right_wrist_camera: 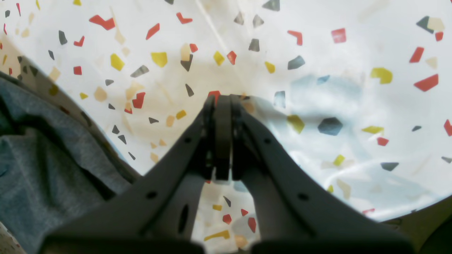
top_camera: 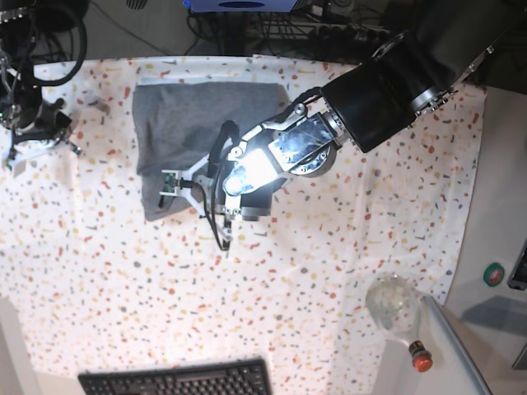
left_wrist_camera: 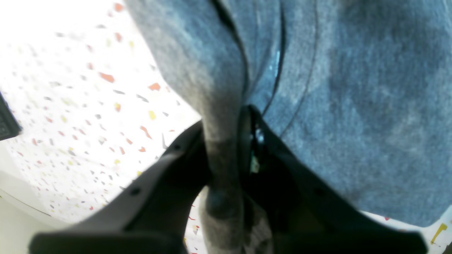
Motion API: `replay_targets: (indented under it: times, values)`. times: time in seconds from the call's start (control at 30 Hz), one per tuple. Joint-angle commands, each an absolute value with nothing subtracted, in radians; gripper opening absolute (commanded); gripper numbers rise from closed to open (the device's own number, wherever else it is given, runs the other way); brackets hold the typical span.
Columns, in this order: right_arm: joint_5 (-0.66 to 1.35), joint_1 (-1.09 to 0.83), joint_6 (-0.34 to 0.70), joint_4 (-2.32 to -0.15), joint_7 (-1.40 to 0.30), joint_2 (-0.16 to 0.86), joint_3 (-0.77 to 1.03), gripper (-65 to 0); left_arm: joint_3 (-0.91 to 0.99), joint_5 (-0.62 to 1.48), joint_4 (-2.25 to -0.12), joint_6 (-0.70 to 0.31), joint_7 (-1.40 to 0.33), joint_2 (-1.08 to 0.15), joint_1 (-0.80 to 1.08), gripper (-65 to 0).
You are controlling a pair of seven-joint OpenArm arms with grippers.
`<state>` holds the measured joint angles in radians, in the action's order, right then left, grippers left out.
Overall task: Layout the t-shirt on the table in an organized manner, then fold the t-shirt properly
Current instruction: 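Drag the folded shirt with the left gripper and square it on the table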
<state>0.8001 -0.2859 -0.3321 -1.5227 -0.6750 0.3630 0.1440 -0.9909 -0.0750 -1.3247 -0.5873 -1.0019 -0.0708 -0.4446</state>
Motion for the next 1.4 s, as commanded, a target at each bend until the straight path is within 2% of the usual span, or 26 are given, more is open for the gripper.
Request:
replay_targets:
  times: [0.0, 0.5, 0.53, 0.7, 0.77, 0.9, 1.0, 1.1, 1.13, 1.23, 1.37]
  values:
    - [0.800, -0.282, -0.329, -1.535, -0.662, 0.377, 0.153, -65.0, -0.980, -0.079, -1.342, -0.588, -0.997, -0.061, -0.464, -65.0]
    - [0.800, -0.282, -0.329, -1.535, -0.662, 0.377, 0.151, -65.0, -0.984, -0.079, -1.351, -0.590, -1.000, -0.061, -0.473, -65.0]
    - [0.800, -0.282, -0.329, -1.535, -0.662, 0.377, 0.150, -65.0, -0.984, -0.079, -1.351, -0.590, -1.000, -0.061, -0.473, -63.0]
    - [0.800, -0.282, -0.329, -1.535, -0.662, 0.377, 0.147, -65.0, -0.983, -0.088, -1.356, -0.590, -1.000, -0.061, -0.475, -35.1]
    - [0.800, -0.282, -0.329, -1.535, -0.662, 0.377, 0.147, -65.0, -0.983, -0.088, -1.379, -0.590, -1.001, -0.062, -0.475, -26.3]
    - [0.800, -0.282, -0.329, -1.535, -0.662, 0.377, 0.147, -65.0, -0.972, -0.088, -1.449, -0.590, -1.004, -0.067, -0.476, -17.4]
    - [0.800, -0.289, -0.329, -1.564, -0.662, 0.377, 0.147, -65.0, -0.928, -0.076, -1.567, -0.590, -1.007, -0.099, -0.470, -20.2]
    - [0.799, -0.334, -0.329, -1.649, -0.662, 0.386, 0.153, -65.0, -0.792, -0.088, -1.712, -0.590, -1.038, -0.130, -0.375, -29.3]
    - [0.799, -0.351, -0.329, -1.681, -0.661, 0.389, 0.154, -65.0, -0.727, -0.085, -1.765, -0.590, -1.049, -0.140, -0.335, -36.4]
    - [0.799, -0.417, -0.332, -1.738, -0.656, 0.394, 0.223, -65.0, -0.538, -0.088, -1.897, -0.590, -1.053, -0.176, -0.180, -65.0]
    - [0.799, -0.539, -0.332, -1.824, -0.662, 0.394, 0.315, -65.0, -0.329, -0.088, -1.991, -0.590, -1.052, -0.236, 0.051, -65.0]
